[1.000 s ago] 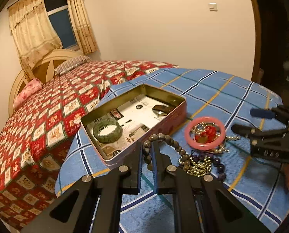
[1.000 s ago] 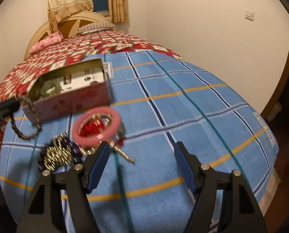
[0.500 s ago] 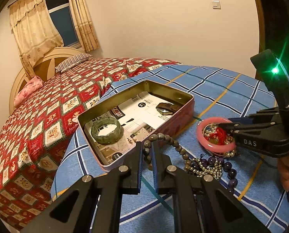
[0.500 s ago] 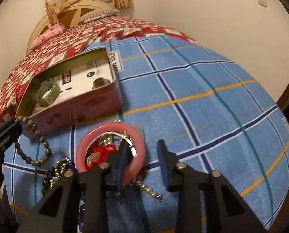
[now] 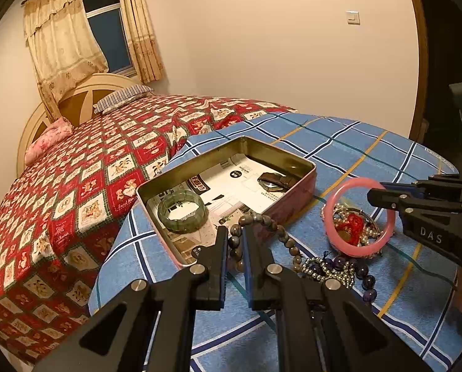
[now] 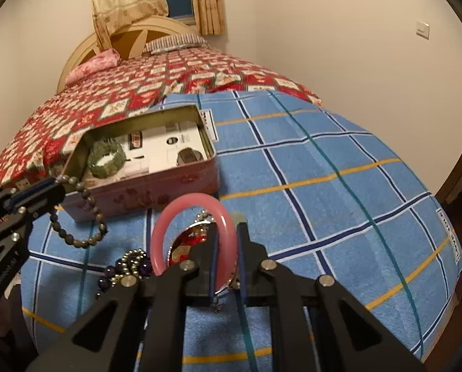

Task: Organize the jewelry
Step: 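Grasp the pink bangle with the right gripper while the left holds the bead bracelet, then carry the bead bracelet and pink bangle over the tin with both grippers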

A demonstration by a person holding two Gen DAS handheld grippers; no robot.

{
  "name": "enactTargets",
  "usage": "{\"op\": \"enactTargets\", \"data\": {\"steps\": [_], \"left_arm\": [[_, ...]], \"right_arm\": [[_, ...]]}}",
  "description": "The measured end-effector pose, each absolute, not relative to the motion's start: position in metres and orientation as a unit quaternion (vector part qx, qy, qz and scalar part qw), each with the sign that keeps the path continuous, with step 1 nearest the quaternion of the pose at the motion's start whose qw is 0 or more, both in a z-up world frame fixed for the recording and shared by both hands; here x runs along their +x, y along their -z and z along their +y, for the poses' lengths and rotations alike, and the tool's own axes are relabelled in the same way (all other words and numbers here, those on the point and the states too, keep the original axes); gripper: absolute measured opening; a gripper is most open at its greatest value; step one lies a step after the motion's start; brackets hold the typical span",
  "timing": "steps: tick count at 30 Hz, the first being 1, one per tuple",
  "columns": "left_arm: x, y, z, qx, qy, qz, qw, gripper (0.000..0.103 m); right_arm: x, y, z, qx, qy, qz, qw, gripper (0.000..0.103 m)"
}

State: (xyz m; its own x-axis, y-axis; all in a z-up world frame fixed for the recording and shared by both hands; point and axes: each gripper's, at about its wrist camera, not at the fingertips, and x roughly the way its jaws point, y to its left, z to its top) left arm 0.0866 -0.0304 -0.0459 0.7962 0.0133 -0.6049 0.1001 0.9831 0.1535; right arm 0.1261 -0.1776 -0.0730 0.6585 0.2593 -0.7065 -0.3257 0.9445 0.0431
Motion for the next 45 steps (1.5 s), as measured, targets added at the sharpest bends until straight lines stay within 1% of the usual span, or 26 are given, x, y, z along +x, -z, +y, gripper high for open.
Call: {"op": "enactTargets", "data": {"steps": [7, 23, 45], "left_arm": [[0.084, 0.032, -0.026, 0.086, 0.020, 0.305, 0.948, 0.008], [0.090, 0.023, -0.016, 0.088, 0.010, 0.300, 0.950, 0.008], [0.133, 0.009, 0.007, 0.111, -0.025, 0.290, 0.950, 0.008]], "right_arm": [[0.126, 0.061, -0.176, -0.043, -0.164, 0.367, 0.915, 0.013], [0.129, 0.053, -0.158, -0.056, -0.179, 0.353, 0.917, 0.013], [0.153, 0.035, -0.129, -0.088, -0.191, 0.334, 0.919, 0.013]]}}
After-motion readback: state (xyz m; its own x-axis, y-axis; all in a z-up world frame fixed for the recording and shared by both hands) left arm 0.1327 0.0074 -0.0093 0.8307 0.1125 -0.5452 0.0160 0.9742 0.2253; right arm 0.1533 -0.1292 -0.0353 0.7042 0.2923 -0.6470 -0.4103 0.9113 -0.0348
